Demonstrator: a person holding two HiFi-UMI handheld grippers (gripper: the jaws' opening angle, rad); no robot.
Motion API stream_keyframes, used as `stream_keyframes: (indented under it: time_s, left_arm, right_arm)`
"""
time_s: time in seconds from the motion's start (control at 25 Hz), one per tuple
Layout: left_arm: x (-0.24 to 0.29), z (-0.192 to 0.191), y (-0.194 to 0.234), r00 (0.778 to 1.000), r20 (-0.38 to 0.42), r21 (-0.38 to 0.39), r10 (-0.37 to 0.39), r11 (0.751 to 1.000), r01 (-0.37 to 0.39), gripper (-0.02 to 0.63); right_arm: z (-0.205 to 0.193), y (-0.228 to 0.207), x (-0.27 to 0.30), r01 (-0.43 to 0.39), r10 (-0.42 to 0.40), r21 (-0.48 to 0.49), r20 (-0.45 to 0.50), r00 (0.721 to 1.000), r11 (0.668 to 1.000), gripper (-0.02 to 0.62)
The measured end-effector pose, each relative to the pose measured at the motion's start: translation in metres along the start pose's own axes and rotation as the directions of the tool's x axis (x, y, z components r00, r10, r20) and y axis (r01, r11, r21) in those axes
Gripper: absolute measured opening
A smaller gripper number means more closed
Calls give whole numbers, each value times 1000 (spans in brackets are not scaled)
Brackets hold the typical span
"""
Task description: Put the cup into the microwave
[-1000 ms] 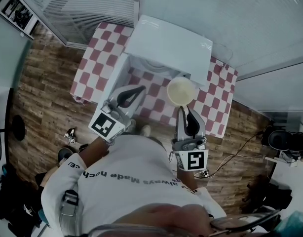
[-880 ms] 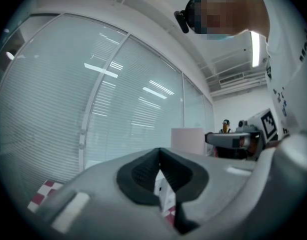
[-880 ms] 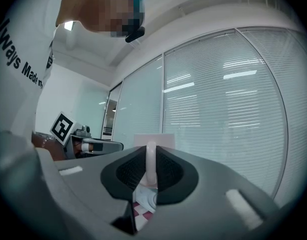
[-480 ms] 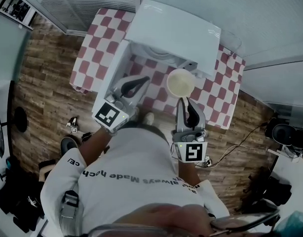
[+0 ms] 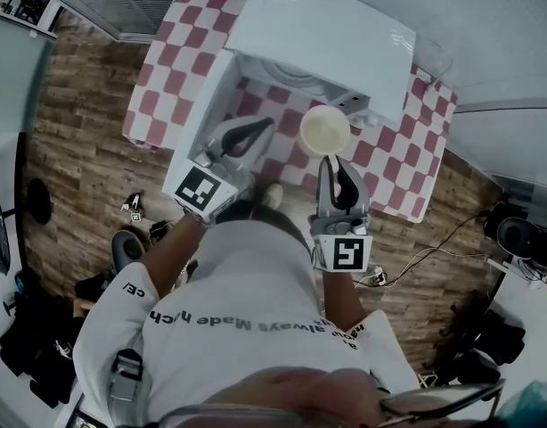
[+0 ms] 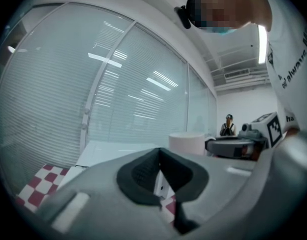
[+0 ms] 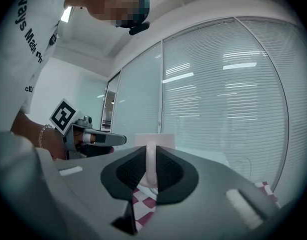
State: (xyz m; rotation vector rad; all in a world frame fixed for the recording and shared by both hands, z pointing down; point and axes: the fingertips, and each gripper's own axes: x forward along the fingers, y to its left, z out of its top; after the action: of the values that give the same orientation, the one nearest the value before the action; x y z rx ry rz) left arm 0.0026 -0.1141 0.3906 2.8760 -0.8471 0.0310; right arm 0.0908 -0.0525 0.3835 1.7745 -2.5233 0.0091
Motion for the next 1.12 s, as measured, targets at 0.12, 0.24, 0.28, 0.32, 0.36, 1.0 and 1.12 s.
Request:
stream_keyframes:
  time_s: [0.12,0.24,0.28,0.32,0.36,1.0,1.12]
  left_arm:
    - [4,-12,6,1000,-6,-11,8,1000,-8,3]
    - [8,-26,12,1000,-17,-6,14,1000,-14,3]
    - [10,-30,14,1000,-24,-9,17,1000,-17,5]
    - [11,-35,16,999,-29,-13,20,1000,-21,5]
    - [13,-40,18,999,-33,-16,23,1000,-24,3]
    - [57,-92,60,996,-26,-9,80,997,-80,3]
    - [65,-106,65,996,-33,-16,85,996,-85,3]
  right_arm:
    - [-15,-2,7,6,-6,-4,-6,1000,1000,37]
    - [-34,-4,15,10,-9,7,-26,1000,1000,38]
    - [-40,-4,18,10,-10,8,-32,999,1000,37]
    - [-46,-4,21,12,-11,12,-34,999,1000,37]
    - [-51,-5,24,14,-14,15,-35,999,1000,37]
    - [-147,-36,70,10,-17,-36,-187,982,999,37]
    - [-154,-42,81,11,-15,-26,-149,989,1000,37]
